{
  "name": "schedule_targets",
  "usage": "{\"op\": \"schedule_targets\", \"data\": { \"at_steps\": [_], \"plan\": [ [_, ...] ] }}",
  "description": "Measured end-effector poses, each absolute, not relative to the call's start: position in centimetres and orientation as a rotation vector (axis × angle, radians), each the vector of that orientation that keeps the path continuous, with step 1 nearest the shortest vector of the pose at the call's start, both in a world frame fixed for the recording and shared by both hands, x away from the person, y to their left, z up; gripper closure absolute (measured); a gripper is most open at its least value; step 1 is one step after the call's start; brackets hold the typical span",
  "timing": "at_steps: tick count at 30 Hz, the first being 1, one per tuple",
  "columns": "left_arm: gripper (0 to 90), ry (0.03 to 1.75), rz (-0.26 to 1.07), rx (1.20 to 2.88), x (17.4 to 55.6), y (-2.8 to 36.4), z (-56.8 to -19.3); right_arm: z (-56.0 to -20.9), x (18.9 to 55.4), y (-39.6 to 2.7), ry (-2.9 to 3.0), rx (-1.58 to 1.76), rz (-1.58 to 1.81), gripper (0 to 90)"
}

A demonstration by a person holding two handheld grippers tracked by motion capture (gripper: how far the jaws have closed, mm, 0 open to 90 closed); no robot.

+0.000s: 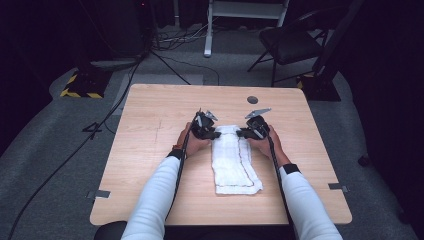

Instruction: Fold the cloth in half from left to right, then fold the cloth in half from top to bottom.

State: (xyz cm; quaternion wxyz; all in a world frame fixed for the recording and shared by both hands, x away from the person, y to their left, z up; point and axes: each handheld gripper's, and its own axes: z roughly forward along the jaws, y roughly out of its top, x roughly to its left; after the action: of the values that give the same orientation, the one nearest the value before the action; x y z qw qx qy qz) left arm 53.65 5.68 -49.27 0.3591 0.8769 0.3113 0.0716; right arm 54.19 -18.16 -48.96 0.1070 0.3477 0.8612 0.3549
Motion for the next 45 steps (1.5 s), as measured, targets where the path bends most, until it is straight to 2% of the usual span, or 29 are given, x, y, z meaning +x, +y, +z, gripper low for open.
{"op": "schedule_targets", "data": {
  "at_steps": [3,11,45],
  "plan": [
    [78.4,0.803,0.209,2.269,53.7,5.5,-49.1,-48.9,54.3,-18.1,2.527,1.008,1.043,82.0],
    [82.2,0.821,0.308,2.251,53.8,5.3,-48.8,-48.4,54.3,-18.3,2.477,0.993,1.079,83.7],
    [83.0,0.777,0.424,2.157,54.1,5.1,-44.4,-43.8,53.8,-19.0,2.293,0.904,1.146,84.7]
  ]
}}
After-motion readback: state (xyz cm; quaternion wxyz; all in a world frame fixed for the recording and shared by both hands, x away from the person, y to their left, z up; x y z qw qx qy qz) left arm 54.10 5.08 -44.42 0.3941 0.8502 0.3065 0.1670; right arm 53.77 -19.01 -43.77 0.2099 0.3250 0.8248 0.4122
